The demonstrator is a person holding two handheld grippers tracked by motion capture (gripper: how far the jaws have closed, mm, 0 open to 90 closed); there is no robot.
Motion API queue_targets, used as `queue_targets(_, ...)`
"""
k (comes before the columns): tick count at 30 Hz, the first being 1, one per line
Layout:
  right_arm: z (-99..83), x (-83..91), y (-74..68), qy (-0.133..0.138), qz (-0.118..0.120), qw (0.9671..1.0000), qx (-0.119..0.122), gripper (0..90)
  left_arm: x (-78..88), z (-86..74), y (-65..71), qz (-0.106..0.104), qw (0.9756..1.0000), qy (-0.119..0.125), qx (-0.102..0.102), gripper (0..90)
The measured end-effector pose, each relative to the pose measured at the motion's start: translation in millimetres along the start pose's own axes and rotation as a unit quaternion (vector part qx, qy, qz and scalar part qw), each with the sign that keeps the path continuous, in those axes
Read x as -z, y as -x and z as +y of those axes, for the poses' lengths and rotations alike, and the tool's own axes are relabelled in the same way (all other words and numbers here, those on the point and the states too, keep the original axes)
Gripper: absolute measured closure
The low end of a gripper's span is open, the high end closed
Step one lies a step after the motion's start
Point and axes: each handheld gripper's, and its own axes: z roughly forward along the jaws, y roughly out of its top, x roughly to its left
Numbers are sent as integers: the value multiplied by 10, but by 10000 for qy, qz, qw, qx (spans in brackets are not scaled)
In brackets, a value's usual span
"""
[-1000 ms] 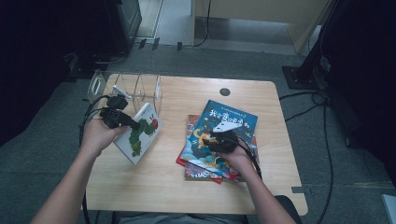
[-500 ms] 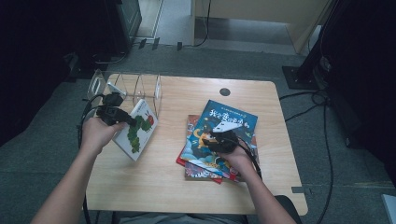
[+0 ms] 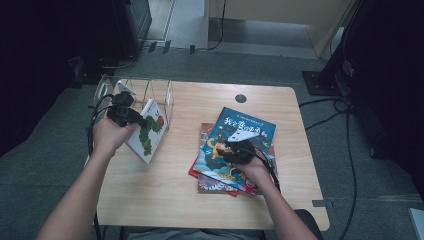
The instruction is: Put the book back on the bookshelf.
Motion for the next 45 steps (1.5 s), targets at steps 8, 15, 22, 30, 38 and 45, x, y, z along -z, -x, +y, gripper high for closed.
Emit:
queue_targets(8,2,-3,-1,6,-16,10000,3,513,-80,166,37,60,9996,45,289,776)
queue_targets(15,5,-7,-1,9,-18,10000,-3,525,-142,281,66,192,9987,116,453,776)
queue_targets(22,14,-18,2,8,-13,10000,-16,533,-177,481,57,285,9982,94,524,776)
queue_targets(30,13,-18,1,8,-23,10000,-14,534,-219,670,80,348,9980,71,522,776)
queue_targets(38,12,-17,-1,12,-29,10000,-14,534,-313,806,56,365,9972,151,631,775)
queue_targets(45,4,-9,-5,22,-53,10000,-18,537,-383,885,9,402,9968,180,670,773)
